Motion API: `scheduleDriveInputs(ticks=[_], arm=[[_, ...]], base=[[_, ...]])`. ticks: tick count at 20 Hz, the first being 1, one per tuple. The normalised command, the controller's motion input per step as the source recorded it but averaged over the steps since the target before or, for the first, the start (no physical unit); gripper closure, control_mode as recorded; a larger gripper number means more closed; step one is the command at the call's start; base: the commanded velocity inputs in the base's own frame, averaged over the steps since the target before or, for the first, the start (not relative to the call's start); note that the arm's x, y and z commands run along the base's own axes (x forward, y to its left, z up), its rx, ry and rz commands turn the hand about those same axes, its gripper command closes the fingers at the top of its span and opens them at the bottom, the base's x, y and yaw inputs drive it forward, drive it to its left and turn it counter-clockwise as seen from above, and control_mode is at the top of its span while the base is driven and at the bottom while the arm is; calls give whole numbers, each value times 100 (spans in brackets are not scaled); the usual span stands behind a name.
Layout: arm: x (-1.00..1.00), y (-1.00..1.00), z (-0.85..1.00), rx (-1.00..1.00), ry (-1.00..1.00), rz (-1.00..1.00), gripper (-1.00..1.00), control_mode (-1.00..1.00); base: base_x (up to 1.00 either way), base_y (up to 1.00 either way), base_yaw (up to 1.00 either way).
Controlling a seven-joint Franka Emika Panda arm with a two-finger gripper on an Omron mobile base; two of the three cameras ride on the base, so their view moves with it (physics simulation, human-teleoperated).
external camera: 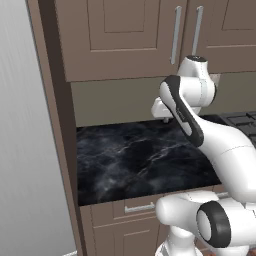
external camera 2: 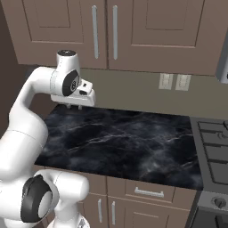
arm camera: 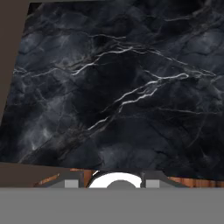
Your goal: Open the cabinet directly in front. Then move the beer and the mug to the dining counter with the candle on it.
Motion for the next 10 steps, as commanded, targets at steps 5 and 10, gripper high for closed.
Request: scheduleDriveInputs(ticks=[5, 10], arm=[[-3, -2, 6, 0, -2, 0, -100, -100], [-5, -5, 24, 0, -7, 1, -100, -100]], base=[[0, 0, 0], [0, 0, 0]])
